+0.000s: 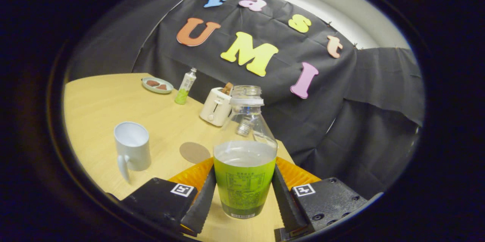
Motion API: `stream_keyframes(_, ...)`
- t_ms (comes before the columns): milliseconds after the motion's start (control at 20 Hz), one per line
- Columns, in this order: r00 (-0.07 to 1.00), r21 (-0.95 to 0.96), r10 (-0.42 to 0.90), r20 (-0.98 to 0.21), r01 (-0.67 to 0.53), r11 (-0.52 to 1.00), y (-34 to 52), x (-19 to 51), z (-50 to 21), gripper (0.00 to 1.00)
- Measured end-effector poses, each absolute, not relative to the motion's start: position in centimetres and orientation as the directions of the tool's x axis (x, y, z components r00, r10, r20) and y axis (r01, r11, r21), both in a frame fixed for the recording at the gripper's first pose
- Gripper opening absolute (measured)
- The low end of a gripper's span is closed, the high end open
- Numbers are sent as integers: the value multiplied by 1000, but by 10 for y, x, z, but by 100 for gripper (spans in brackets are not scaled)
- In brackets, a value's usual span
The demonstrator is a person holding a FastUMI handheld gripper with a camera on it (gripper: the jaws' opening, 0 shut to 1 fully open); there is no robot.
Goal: Take the bottle from table, then pour the juice into the cup, finally place the bottle on the coaster
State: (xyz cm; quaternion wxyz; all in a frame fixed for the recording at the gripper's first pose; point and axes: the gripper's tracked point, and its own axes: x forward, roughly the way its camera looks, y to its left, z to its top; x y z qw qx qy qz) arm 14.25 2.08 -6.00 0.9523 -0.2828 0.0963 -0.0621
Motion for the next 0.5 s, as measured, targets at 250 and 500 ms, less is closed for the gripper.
stream_keyframes(250, 969, -695, -211, -131, 62, 716, 16, 147, -64, 81)
stream_keyframes(500, 966, -786, -237, -98, 71, 614, 10, 146, -60, 80)
